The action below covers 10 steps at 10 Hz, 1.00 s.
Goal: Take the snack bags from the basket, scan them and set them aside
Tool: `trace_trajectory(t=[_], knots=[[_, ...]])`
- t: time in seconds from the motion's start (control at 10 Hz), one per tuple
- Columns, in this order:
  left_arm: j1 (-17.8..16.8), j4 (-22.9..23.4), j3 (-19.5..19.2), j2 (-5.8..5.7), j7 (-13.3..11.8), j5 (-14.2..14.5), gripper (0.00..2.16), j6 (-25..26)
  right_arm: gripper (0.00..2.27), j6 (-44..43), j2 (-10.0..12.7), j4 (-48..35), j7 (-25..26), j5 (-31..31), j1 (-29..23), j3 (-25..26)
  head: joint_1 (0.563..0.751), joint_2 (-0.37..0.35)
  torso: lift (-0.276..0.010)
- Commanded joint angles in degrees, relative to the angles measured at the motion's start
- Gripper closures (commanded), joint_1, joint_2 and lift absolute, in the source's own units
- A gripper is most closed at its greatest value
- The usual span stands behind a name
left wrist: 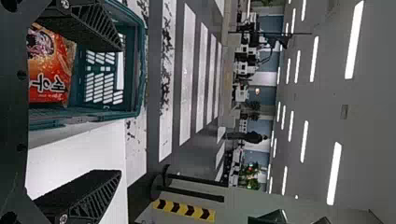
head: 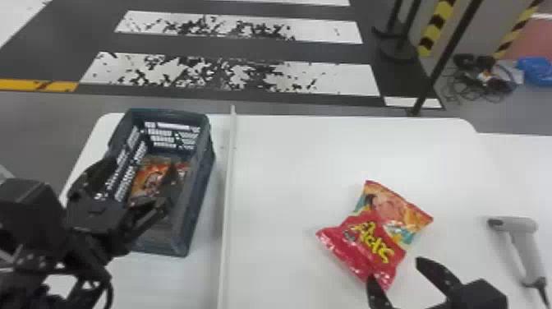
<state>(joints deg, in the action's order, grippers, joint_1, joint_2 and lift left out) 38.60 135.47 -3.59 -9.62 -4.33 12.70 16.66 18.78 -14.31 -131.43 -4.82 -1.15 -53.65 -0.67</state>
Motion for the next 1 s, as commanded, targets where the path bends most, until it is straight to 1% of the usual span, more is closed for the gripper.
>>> trace_trajectory(t=[0.0,0.1,0.2,0.3,0.5,0.8,0.9], knots=[[0.0,0.3,-0.4,0.04,-0.1,1.4,0.07,0.0,0.17,2.3,-1.4,0.7,5.3,-8.5,0.2,-7.4,0.695,-0.003,-0.075],[0.1,0.9,-0.5,-0.13,-0.1,2.0,0.07,0.0,0.17,3.9,-2.7,1.7,10.6,-15.1,1.3,-12.5,0.695,0.028,-0.075],[0.2,1.0,-0.5,-0.4,-0.1,2.1,0.07,0.0,0.17,7.0,-4.6,2.8,14.8,-18.1,3.0,-16.2,0.695,0.045,-0.075],[0.5,1.0,-0.8,-0.57,-0.1,2.1,0.07,0.2,0.17,8.3,-4.8,4.2,16.2,-19.1,4.6,-18.0,0.695,0.064,-0.075],[2.3,1.5,-2.0,-0.75,-0.5,2.5,0.07,0.2,0.17,10.0,-4.8,7.9,17.0,-21.1,8.2,-21.0,0.695,0.087,-0.075],[4.0,2.7,-3.4,-0.31,-0.9,2.8,0.07,0.0,0.17,9.5,-5.2,13.9,18.5,-22.0,13.7,-22.4,0.695,0.128,-0.075],[4.5,3.0,-3.4,-0.05,-1.3,2.8,0.07,0.2,0.17,9.7,-5.2,15.9,18.7,-22.0,15.5,-22.4,0.695,0.127,-0.075]])
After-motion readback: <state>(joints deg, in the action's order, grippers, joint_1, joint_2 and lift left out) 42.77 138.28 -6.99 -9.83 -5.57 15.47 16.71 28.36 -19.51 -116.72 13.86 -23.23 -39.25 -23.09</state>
